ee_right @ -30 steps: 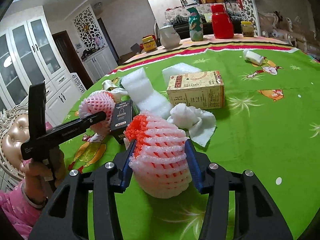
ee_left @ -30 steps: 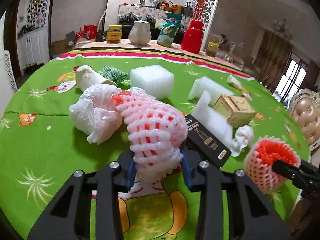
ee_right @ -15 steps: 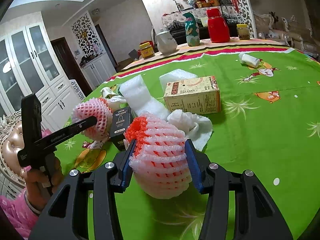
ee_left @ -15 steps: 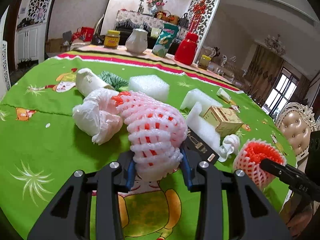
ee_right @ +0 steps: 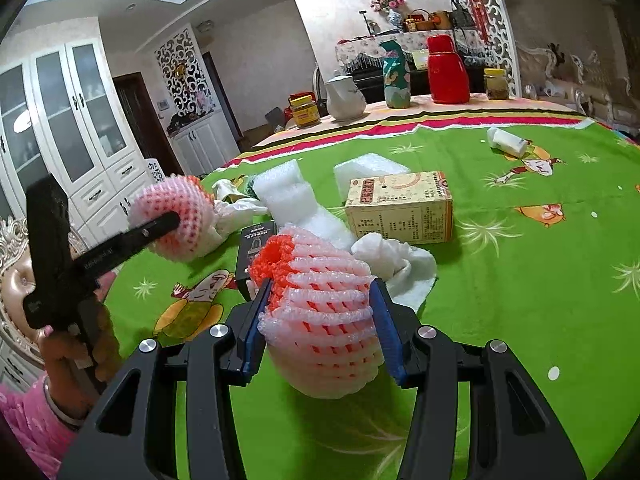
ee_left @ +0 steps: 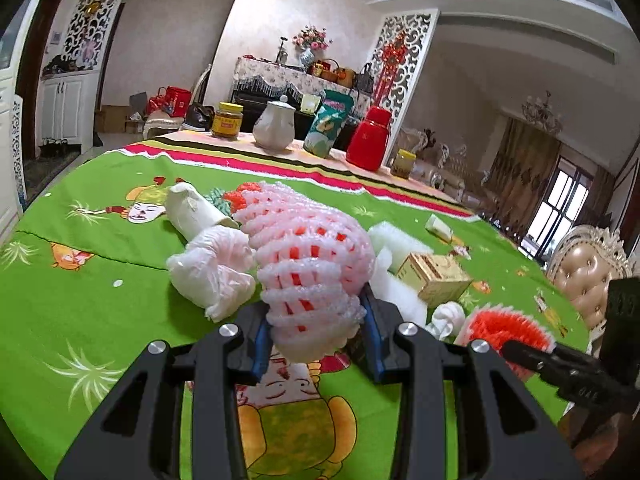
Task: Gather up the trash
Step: 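Carry both pink foam nets to the pink bin and release them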
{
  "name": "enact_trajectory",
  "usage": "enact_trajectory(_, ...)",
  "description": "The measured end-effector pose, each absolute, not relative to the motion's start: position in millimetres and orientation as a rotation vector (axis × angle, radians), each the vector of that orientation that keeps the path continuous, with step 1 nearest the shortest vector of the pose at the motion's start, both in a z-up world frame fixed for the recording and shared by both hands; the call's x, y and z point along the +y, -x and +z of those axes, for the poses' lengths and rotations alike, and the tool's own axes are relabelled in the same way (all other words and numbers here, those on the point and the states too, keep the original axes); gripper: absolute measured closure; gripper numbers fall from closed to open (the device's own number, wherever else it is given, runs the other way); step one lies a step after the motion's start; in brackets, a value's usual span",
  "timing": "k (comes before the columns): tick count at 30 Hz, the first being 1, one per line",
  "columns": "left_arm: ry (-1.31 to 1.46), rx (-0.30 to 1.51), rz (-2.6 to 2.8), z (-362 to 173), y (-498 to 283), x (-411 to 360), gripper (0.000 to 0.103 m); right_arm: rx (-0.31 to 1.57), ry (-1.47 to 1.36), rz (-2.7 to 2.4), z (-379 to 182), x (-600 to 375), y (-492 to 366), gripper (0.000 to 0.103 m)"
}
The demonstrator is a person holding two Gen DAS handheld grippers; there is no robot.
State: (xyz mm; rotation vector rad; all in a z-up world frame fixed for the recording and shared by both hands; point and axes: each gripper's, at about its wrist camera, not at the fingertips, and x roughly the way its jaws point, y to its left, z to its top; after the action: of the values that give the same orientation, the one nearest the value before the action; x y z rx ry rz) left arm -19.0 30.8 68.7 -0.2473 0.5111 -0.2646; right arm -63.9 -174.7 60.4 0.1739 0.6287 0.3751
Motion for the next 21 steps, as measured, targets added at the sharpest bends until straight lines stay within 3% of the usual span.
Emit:
enact_trajectory(10, 0.223, 0.448, -0.213, 88, 68, 75, 0.067, 0.617, -0.152, 0.386, 70, -151, 68, 0.056)
enact_trajectory(21, 0.211, 0.371, -0.021, 110, 125, 177, 0.066, 0.599, -0.078, 0.476, 101, -72, 70, 0.056)
